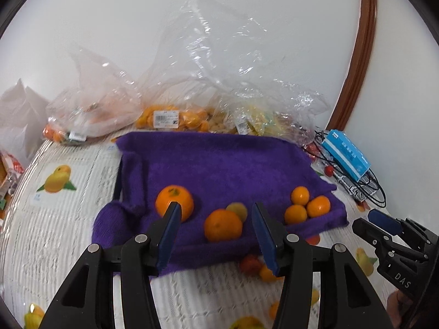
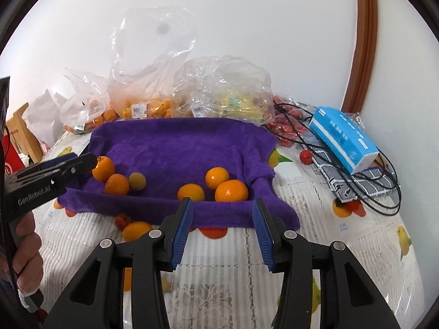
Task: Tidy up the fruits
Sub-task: 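Withdraw both tools and grasp a yellow-brown fruit with the right gripper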
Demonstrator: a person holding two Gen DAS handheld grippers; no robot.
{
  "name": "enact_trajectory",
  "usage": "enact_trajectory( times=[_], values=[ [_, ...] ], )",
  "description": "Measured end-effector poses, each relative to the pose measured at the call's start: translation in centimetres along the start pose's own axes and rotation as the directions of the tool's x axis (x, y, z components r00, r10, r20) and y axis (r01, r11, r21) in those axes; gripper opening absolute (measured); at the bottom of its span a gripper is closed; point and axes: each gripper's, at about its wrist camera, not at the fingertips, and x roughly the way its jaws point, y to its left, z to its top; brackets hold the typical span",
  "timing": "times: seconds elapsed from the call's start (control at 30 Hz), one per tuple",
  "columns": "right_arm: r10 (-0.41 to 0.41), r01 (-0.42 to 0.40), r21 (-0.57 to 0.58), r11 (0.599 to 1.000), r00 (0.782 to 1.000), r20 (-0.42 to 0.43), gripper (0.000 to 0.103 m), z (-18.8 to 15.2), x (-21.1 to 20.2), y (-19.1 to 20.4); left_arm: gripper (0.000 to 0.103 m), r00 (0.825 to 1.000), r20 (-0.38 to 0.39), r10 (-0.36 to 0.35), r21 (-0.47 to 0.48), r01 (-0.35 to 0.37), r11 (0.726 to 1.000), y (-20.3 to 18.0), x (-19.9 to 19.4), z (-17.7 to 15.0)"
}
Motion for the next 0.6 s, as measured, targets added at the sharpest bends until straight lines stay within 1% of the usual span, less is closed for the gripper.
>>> enact_trajectory(
  times=[0.1,0.17,0.2,0.23,0.37,0.5,0.6],
  values=[
    [0.044,-0.043,0.027,0.999,0.998,-0.038,0.045,-0.8,0.0,0.2,0.051,1.0,-0.008,-0.001,-0.011,0.0,1.0,0.9,-0.7,-0.8],
    [0.057,-0.055,0.033,0.998,0.997,-0.061,0.045,-1.3,0.2,0.6,0.051,1.0,-0.006,0.008,-0.015,-0.008,1.0,1.4,-1.2,-1.4],
    [0.064,-0.062,0.026,0.998,0.995,-0.074,0.043,-1.6,0.2,1.0,0.051,1.0,-0.006,0.012,-0.016,-0.012,1.0,1.8,-1.5,-1.8],
    [0.067,-0.066,0.017,0.998,0.995,-0.078,0.04,-1.9,0.2,1.3,0.051,1.0,-0.007,0.018,-0.017,-0.018,1.0,2.2,-1.7,-2.2],
    [0.079,-0.079,-0.007,0.997,0.993,-0.083,0.04,-3.2,-0.3,2.6,0.051,0.999,-0.013,0.029,-0.049,-0.029,0.998,3.7,-2.1,-3.7],
    [0.099,-0.098,0.008,0.995,0.989,-0.107,0.04,-4.2,-0.2,3.1,0.051,0.999,-0.028,0.026,-0.081,-0.028,0.996,4.7,-2.1,-5.2],
    [0.125,-0.123,0.027,0.992,0.984,-0.126,0.04,-5.0,0.2,3.3,0.051,0.999,-0.031,0.028,-0.082,-0.03,0.996,4.7,-2.1,-5.4]
  ],
)
